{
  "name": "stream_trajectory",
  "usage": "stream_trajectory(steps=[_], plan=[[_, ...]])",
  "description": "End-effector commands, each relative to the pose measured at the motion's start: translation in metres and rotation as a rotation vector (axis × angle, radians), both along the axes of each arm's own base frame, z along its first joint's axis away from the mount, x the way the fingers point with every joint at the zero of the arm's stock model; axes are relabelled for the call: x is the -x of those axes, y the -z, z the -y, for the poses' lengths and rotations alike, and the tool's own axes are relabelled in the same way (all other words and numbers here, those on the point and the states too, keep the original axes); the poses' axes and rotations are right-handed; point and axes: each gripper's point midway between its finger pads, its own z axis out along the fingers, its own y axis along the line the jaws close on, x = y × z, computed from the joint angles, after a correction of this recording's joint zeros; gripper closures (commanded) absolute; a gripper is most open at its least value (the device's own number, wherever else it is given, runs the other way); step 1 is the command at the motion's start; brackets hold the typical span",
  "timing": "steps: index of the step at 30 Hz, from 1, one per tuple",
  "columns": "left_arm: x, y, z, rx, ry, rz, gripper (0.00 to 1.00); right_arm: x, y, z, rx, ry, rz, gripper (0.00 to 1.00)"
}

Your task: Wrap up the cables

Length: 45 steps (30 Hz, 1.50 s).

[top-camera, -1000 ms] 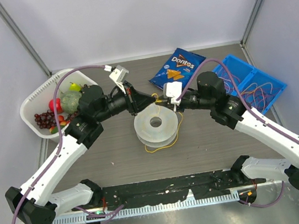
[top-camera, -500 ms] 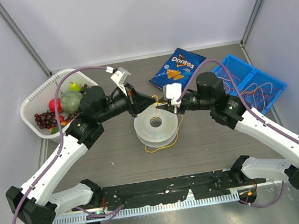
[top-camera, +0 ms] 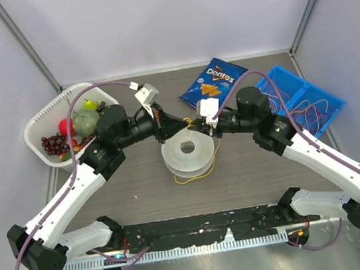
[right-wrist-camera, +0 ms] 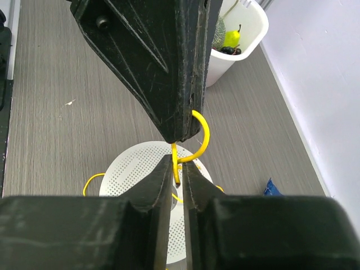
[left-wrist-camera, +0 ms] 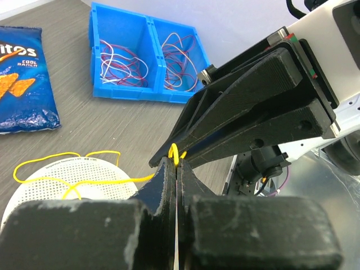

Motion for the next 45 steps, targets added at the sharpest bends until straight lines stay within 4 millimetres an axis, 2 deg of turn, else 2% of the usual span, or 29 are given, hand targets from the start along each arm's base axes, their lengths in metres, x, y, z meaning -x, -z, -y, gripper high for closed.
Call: stream_trajectory(steps=[1, 2, 3, 6, 7, 10, 13, 15, 18, 19, 20, 21, 22, 23, 24, 25, 26, 31, 32, 34, 37, 45], plan=[[0.008, -0.015, -0.001, 0.032, 0.031, 0.068, 1.0, -0.002, -0.033, -0.003, -0.072, 0.011, 0.049, 0.89], [0.008, -0.014, -0.001, 0.032, 0.032, 0.065, 1.0, -0.002, -0.034, -0.003, -0.078, 0.016, 0.049, 0.91], [0.008, -0.014, -0.001, 0.032, 0.032, 0.064, 1.0, -0.003, -0.033, -0.002, -0.076, 0.021, 0.046, 0.99], [0.009, -0.016, -0.001, 0.031, 0.03, 0.06, 0.99, -0.009, -0.036, 0.001, -0.088, 0.06, 0.042, 0.99], [0.009, -0.015, -0.002, 0.026, 0.029, 0.056, 0.92, -0.01, -0.036, 0.001, -0.092, 0.066, 0.035, 0.99], [0.006, -0.017, -0.009, 0.032, 0.001, 0.017, 0.55, -0.017, -0.038, 0.009, -0.109, 0.103, 0.019, 0.99], [-0.004, -0.019, -0.023, 0.044, -0.05, -0.02, 0.37, -0.028, -0.044, 0.022, -0.14, 0.155, 0.0, 0.99], [-0.016, -0.009, -0.035, 0.013, -0.107, -0.058, 0.33, -0.041, -0.057, 0.038, -0.175, 0.216, 0.001, 0.99], [-0.035, 0.024, -0.051, -0.094, -0.149, -0.136, 0.29, -0.063, -0.084, 0.069, -0.233, 0.329, 0.014, 0.99], [-0.04, 0.036, -0.055, -0.129, -0.151, -0.162, 0.25, -0.075, -0.091, 0.087, -0.243, 0.402, 0.033, 0.99], [-0.045, 0.053, -0.057, -0.175, -0.149, -0.203, 0.18, -0.078, -0.107, 0.097, -0.262, 0.432, 0.068, 0.99], [-0.049, 0.069, -0.059, -0.224, -0.145, -0.244, 0.13, -0.087, -0.112, 0.116, -0.265, 0.503, 0.088, 0.99], [-0.052, 0.084, -0.062, -0.27, -0.143, -0.278, 0.13, -0.093, -0.127, 0.138, -0.272, 0.574, 0.133, 0.99], [-0.056, 0.098, -0.064, -0.314, -0.131, -0.306, 0.11, -0.095, -0.135, 0.148, -0.275, 0.61, 0.159, 0.99], [-0.058, 0.107, -0.065, -0.343, -0.11, -0.319, 0.08, -0.098, -0.146, 0.169, -0.266, 0.681, 0.2, 0.99], [-0.061, 0.12, -0.066, -0.378, -0.103, -0.343, 0.06, -0.099, -0.151, 0.179, -0.262, 0.714, 0.221, 0.99], [-0.067, 0.131, -0.069, -0.408, -0.119, -0.36, 0.05, -0.098, -0.159, 0.196, -0.242, 0.778, 0.261, 0.99], [-0.087, 0.185, -0.071, -0.531, -0.138, -0.466, 0.0, -0.088, -0.173, 0.243, -0.167, 0.976, 0.379, 0.99], [-0.091, 0.189, -0.072, -0.547, -0.146, -0.476, 0.0, -0.084, -0.176, 0.251, -0.156, 1.014, 0.395, 0.99], [-0.095, 0.211, -0.071, -0.58, -0.132, -0.53, 0.0, -0.078, -0.178, 0.256, -0.151, 1.036, 0.4, 0.99], [-0.094, 0.224, -0.063, -0.567, -0.093, -0.572, 0.0, -0.071, -0.175, 0.252, -0.146, 1.008, 0.382, 0.99], [-0.1, 0.252, -0.048, -0.515, -0.056, -0.681, 0.0, -0.063, -0.125, 0.218, -0.129, 0.836, 0.178, 0.99]])
